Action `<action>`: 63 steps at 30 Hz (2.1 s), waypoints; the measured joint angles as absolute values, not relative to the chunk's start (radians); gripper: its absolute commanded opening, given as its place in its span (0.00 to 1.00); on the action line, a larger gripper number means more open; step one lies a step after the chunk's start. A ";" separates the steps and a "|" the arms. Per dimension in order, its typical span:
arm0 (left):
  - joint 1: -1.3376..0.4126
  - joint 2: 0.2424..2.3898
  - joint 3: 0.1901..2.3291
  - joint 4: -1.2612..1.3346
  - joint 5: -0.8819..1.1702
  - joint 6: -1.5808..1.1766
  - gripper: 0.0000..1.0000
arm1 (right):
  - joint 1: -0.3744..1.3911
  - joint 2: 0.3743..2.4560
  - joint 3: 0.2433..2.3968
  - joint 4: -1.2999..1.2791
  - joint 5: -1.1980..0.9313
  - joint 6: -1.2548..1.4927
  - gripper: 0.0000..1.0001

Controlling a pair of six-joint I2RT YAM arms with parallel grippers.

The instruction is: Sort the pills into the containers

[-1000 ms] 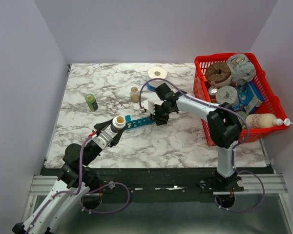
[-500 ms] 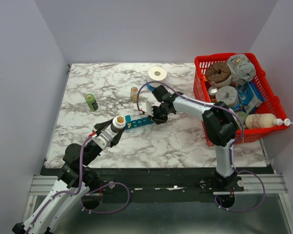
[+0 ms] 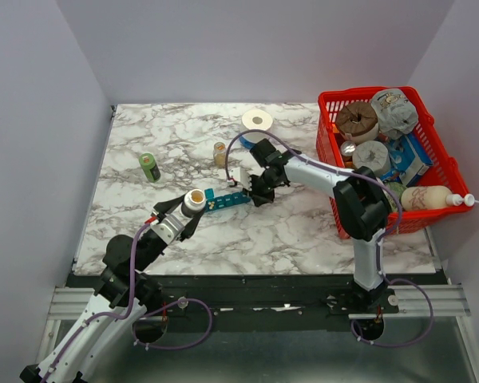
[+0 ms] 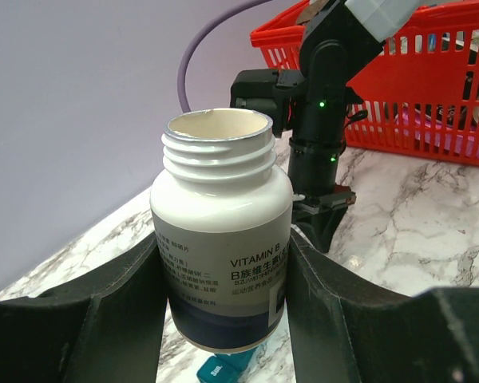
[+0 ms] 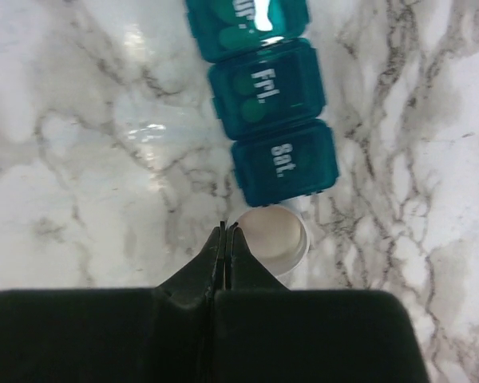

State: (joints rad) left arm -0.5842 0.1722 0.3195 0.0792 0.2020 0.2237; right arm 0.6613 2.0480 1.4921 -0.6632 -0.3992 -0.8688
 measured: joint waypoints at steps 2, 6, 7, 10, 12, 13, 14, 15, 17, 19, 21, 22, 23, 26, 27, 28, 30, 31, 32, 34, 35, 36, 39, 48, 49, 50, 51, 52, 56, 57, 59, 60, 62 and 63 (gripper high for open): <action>-0.584 0.173 0.319 0.079 0.207 0.223 0.00 | 0.661 2.026 1.488 -0.703 -0.453 -0.852 0.01; -0.584 0.178 0.319 0.079 0.217 0.223 0.00 | 0.661 1.991 1.488 -0.774 -0.582 -0.804 0.01; -0.584 0.179 0.319 0.079 0.218 0.223 0.00 | 0.661 1.987 1.488 -0.789 -0.616 -0.790 0.01; -0.584 0.181 0.320 0.080 0.220 0.220 0.00 | 0.661 1.987 1.487 -0.834 -0.732 -0.732 0.01; -0.584 0.181 0.320 0.080 0.220 0.220 0.00 | 0.661 1.994 1.487 -0.866 -0.820 -0.687 0.01; -0.584 0.181 0.319 0.080 0.221 0.219 0.00 | 0.661 2.001 1.487 -0.878 -0.861 -0.668 0.01; -0.584 0.181 0.320 0.080 0.221 0.219 0.00 | 0.661 2.012 1.488 -0.889 -0.897 -0.649 0.01; -0.584 0.181 0.320 0.080 0.221 0.219 0.00 | 0.661 2.027 1.487 -0.898 -0.933 -0.631 0.01; -0.584 0.181 0.320 0.080 0.221 0.219 0.00 | 0.661 2.078 1.487 -0.919 -1.013 -0.588 0.02; -0.584 0.181 0.319 0.080 0.221 0.219 0.00 | 0.661 2.103 1.487 -0.926 -1.046 -0.570 0.02; -0.584 0.181 0.319 0.080 0.221 0.219 0.00 | 0.661 2.133 1.487 -0.935 -1.097 -0.546 0.03; -0.584 0.181 0.320 0.080 0.221 0.219 0.00 | 0.661 2.147 1.487 -0.939 -1.121 -0.537 0.03; -0.584 0.181 0.319 0.080 0.221 0.219 0.00 | 0.661 2.159 1.487 -0.943 -1.140 -0.527 0.03; -0.584 0.181 0.319 0.080 0.221 0.219 0.00 | 0.661 2.190 1.487 -0.951 -1.185 -0.505 0.04; -0.584 0.181 0.320 0.080 0.221 0.219 0.00 | 0.661 2.197 1.488 -0.954 -1.196 -0.501 0.04; -0.584 0.181 0.319 0.080 0.221 0.219 0.00 | 0.661 2.204 1.488 -0.955 -1.202 -0.496 0.05; -0.584 0.181 0.320 0.080 0.221 0.219 0.00 | 0.661 2.218 1.488 -0.959 -1.210 -0.489 0.05; -0.584 0.181 0.319 0.079 0.221 0.219 0.00 | 0.661 2.225 1.488 -0.960 -1.212 -0.485 0.06; -0.584 0.181 0.320 0.080 0.221 0.219 0.00 | 0.661 2.231 1.488 -0.961 -1.214 -0.484 0.06; -0.584 0.181 0.320 0.080 0.221 0.219 0.00 | 0.661 2.240 1.489 -0.961 -1.213 -0.478 0.07; -0.584 0.181 0.320 0.079 0.221 0.219 0.00 | 0.661 2.243 1.489 -0.962 -1.213 -0.474 0.08; -0.584 0.181 0.319 0.079 0.221 0.219 0.00 | 0.661 2.245 1.490 -0.962 -1.213 -0.470 0.08; -0.584 0.181 0.320 0.079 0.221 0.218 0.00 | 0.661 2.247 1.491 -0.961 -1.213 -0.463 0.09; -0.584 0.181 0.320 0.079 0.221 0.218 0.00 | 0.661 2.252 1.491 -0.958 -1.203 -0.444 0.12; -0.584 0.181 0.320 0.080 0.221 0.218 0.00 | 0.661 2.253 1.491 -0.957 -1.201 -0.443 0.12; -0.584 0.181 0.320 0.079 0.221 0.218 0.00 | 0.661 2.254 1.491 -0.954 -1.198 -0.441 0.12; -0.584 0.181 0.320 0.079 0.221 0.218 0.00 | 0.661 2.255 1.491 -0.953 -1.198 -0.439 0.13; -0.584 0.181 0.319 0.079 0.221 0.218 0.00 | 0.660 2.257 1.491 -0.953 -1.198 -0.436 0.13; -0.584 0.181 0.319 0.079 0.221 0.217 0.00 | 0.659 2.257 1.491 -0.951 -1.198 -0.426 0.16; -0.584 0.181 0.319 0.079 0.221 0.217 0.00 | 0.659 2.258 1.491 -0.950 -1.198 -0.425 0.16; -0.584 0.181 0.320 0.079 0.221 0.217 0.00 | 0.655 2.258 1.491 -0.947 -1.198 -0.420 0.17; -0.584 0.181 0.319 0.079 0.221 0.217 0.00 | 0.654 2.258 1.491 -0.946 -1.198 -0.419 0.17; -0.584 0.181 0.320 0.079 0.221 0.217 0.00 | 0.652 2.259 1.491 -0.944 -1.198 -0.418 0.17; -0.584 0.181 0.320 0.079 0.221 0.217 0.00 | 0.651 2.260 1.491 -0.944 -1.198 -0.418 0.17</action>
